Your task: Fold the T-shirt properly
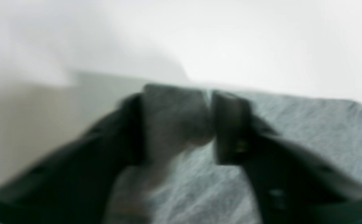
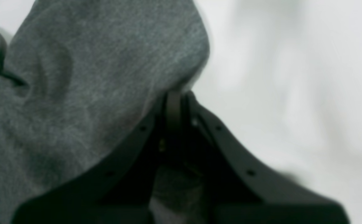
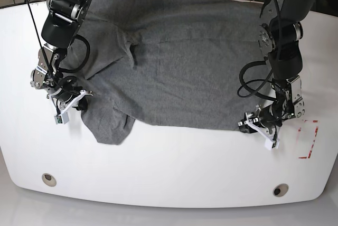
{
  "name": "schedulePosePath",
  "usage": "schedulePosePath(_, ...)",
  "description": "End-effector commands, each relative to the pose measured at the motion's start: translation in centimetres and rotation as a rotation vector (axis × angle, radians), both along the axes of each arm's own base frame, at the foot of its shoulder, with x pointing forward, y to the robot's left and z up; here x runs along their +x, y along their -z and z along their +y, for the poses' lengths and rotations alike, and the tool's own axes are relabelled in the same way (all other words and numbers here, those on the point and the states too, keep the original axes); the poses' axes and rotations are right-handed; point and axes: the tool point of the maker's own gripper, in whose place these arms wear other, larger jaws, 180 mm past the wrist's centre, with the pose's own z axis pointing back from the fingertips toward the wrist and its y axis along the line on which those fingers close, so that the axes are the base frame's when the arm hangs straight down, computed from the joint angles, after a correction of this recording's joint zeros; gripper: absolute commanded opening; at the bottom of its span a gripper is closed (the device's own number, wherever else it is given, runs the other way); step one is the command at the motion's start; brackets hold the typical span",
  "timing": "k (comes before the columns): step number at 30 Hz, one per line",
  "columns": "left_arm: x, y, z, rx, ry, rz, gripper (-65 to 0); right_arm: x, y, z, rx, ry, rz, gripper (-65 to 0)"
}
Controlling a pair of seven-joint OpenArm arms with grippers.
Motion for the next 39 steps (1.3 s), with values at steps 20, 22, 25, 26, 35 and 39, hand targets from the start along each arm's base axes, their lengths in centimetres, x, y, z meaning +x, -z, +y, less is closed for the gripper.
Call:
schedulePosePath(20,2.2,-4.4,0.8,0.049,0.026,-0.081,-64.4,2.9,-5.4,-1.6,-0.108,-0.02,-0.107,-63.6)
schedulePosePath(22,2.3,-5.2,1.1,0.063,0.028,-0.091,-64.4,2.8,-5.8,-1.9,-0.13,-0.027,-0.097,-63.6)
schedulePosePath(25,2.6,-6.3,1.4,0.085,0.031,-0.113,-64.4,3.0,-7.3,-2.7,-0.176,-0.03,-0.107,-63.6)
schedulePosePath(26,2.7,-6.6,1.6,0.092,0.032,-0.117,-64.4,3.0,-7.8,-2.8,-0.188,-0.031,-0.112,-63.6)
schedulePosePath(35,2.6,-8.9,2.4,0.147,0.043,-0.134,-64.4,2.6,-11.2,-3.6,-0.304,-0.044,-0.118,-63.6)
schedulePosePath(39,1.8,-9.6,3.1,0.169,0.071,-0.139,-64.4,1.9,-12.7,-3.8,-0.363,-0.048,-0.123,-63.6)
